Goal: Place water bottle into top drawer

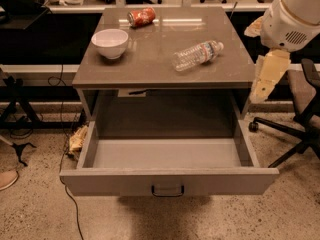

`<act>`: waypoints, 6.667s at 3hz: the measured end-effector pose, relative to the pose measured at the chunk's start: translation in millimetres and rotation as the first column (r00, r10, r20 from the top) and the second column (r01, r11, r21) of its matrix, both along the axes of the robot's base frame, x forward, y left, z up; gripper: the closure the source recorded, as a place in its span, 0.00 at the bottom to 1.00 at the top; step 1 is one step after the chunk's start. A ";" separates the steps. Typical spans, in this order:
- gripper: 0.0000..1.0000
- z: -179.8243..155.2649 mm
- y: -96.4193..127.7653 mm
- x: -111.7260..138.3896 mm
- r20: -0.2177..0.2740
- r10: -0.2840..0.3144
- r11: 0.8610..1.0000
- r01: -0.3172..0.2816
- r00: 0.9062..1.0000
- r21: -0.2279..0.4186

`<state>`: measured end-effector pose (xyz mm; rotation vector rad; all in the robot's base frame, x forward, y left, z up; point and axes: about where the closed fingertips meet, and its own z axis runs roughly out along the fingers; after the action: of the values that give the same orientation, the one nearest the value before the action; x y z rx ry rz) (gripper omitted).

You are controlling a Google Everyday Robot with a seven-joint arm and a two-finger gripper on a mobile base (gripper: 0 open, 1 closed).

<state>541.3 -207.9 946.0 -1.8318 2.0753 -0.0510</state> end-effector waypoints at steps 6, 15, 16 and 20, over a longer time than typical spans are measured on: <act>0.00 -54.7 80.3 211.7 -0.009 0.259 0.958 -0.258 0.966 -0.128; 1.00 -52.1 62.1 93.9 -0.001 0.332 0.904 -0.318 0.943 0.284; 1.00 -51.4 62.4 94.8 0.003 0.331 0.904 -0.318 0.944 0.284; 1.00 -178.2 81.7 -10.9 -0.185 0.227 0.925 -0.152 0.956 0.348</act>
Offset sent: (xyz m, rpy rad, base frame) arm 0.1718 0.0150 0.0108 -0.0895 -0.2239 0.2351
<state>530.3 -126.1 767.8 -1.8811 1.8877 0.5466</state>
